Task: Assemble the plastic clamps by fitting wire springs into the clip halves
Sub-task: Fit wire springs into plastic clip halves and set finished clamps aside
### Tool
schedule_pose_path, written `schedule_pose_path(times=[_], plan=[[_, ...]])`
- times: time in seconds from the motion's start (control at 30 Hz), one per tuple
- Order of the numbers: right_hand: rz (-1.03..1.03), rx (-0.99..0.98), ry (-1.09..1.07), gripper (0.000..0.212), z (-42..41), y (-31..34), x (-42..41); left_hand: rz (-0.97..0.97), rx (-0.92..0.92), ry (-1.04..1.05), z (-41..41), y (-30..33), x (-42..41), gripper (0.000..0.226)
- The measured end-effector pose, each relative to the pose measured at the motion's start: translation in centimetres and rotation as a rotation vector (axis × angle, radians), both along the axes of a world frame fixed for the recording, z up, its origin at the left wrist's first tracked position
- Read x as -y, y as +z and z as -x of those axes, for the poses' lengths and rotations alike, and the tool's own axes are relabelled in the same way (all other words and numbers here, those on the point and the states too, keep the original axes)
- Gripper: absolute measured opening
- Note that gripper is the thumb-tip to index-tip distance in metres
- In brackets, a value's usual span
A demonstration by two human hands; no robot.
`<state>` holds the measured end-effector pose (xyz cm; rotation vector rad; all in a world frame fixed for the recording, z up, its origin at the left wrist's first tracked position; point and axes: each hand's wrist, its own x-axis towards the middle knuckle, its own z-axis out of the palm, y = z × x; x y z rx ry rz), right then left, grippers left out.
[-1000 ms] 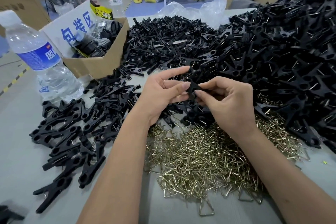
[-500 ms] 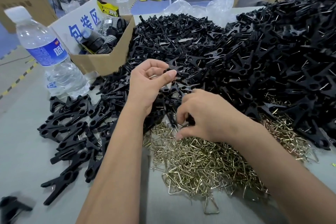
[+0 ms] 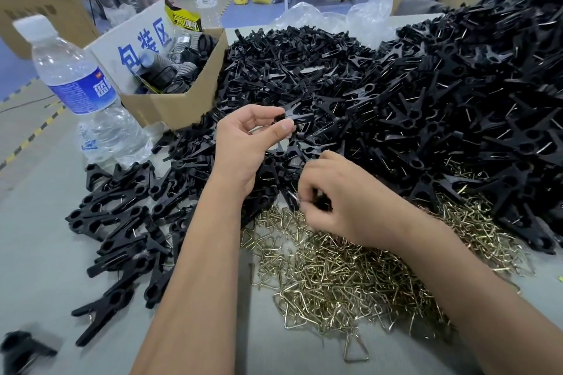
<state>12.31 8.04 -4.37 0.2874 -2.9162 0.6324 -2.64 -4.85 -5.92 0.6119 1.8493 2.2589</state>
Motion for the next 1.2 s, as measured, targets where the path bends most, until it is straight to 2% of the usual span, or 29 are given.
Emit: schedule_pose_path(times=[0.1, 0.17, 0.33, 0.5, 0.57, 0.8, 0.93, 1.1, 1.2], plan=[[0.476, -0.053, -0.075, 0.017, -0.3, 0.2, -0.9, -0.006, 0.010, -0.018, 0.0, 0.0, 0.1, 0.024], [0.693, -0.077, -0.126, 0.012, -0.5, 0.5, -1.7, 0.004, 0.000, -0.032, 0.2, -0.1, 0.2, 0.024], [1.121, -0.085, -0.218, 0.016, -0.5, 0.4, -3.4, 0.035, -0.034, -0.068, 0.3, 0.0, 0.6, 0.025], [1.387, -0.017, -0.220, 0.032, -0.5, 0.2, -3.7, 0.034, -0.034, -0.117, 0.0, 0.2, 0.5, 0.023], [1.428, -0.009, -0.229, 0.033, -0.5, 0.1, -3.7, 0.027, -0.024, -0.119, -0.1, 0.3, 0.4, 0.021], [1.334, -0.098, -0.303, 0.027, -0.4, -0.3, -3.4, 0.030, 0.016, -0.203, -0.3, 0.4, 0.4, 0.029], [1.356, -0.161, -0.243, 0.020, -0.4, -0.4, -3.5, 0.028, 0.027, -0.237, -0.2, 0.2, 0.4, 0.031], [1.433, -0.142, -0.245, 0.022, -0.4, -0.2, -3.9, 0.055, -0.021, -0.283, 0.0, 0.1, 0.6, 0.033], [1.412, -0.140, -0.364, 0.035, -0.2, -0.6, -3.9, 0.039, -0.085, -0.305, 0.0, 0.1, 0.4, 0.030]])
